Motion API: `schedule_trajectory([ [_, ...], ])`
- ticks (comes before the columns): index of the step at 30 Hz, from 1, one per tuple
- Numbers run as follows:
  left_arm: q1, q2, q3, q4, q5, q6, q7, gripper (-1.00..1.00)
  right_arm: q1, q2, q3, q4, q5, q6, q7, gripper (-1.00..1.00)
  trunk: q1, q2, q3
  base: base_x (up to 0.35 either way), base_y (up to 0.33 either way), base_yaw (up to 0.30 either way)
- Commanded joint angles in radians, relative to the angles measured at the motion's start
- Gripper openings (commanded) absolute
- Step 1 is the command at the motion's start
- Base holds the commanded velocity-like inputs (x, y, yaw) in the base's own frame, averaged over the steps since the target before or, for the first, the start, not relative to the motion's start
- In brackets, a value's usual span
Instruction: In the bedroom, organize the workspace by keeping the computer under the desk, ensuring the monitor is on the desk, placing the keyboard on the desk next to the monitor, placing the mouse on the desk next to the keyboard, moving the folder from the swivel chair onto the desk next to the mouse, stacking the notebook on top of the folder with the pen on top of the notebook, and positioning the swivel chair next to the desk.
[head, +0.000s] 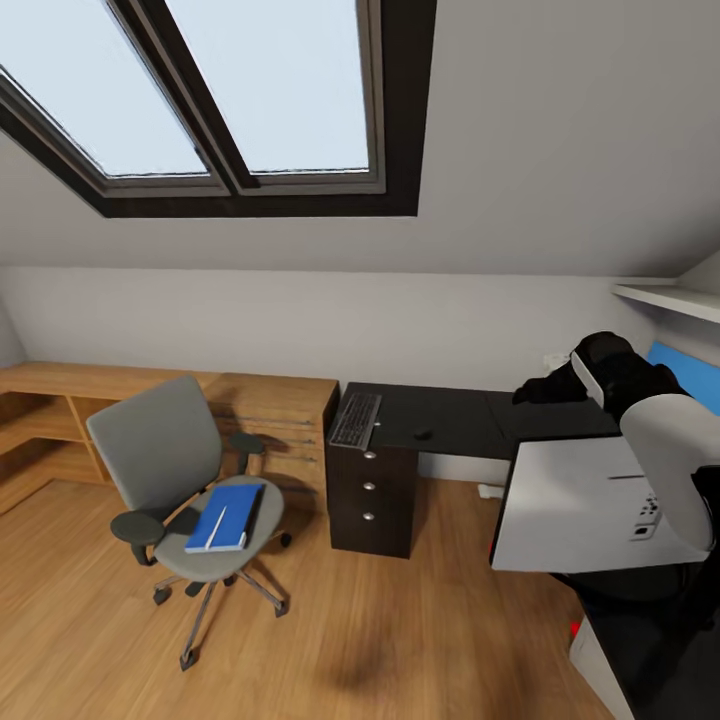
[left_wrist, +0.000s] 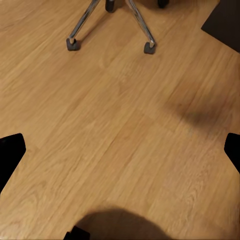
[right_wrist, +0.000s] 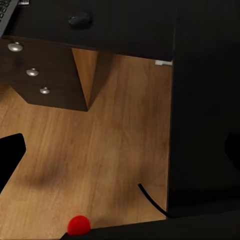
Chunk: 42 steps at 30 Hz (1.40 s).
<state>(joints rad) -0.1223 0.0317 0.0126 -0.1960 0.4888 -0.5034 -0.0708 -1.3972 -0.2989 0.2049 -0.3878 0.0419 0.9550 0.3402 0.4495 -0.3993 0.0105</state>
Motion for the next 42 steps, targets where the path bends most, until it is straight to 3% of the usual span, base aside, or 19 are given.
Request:
schedule_trajectory([
  [1,0.0,0.0,0.001,0.001,0.008,-0.002,-0.007,1.0,0.0,-0.001,0.005,-0.001,0.005,0.003,0.006,1.0,0.0,-0.001,0.0,0.037,0.023,0.0],
  [32,0.0,-0.001,0.003,0.001,0.008,-0.001,-0.007,1.0,0.0,0.006,0.013,0.106,0.014,0.004,0.006,1.0,0.0,-0.001,0.0,0.004,0.003,0.0],
  [42,0.0,-0.001,0.002,0.001,0.008,-0.001,-0.007,1.0,0.0,0.005,0.013,0.11,0.015,0.005,0.006,1.0,0.0,-0.001,0.0,-0.164,0.0,0.0],
])
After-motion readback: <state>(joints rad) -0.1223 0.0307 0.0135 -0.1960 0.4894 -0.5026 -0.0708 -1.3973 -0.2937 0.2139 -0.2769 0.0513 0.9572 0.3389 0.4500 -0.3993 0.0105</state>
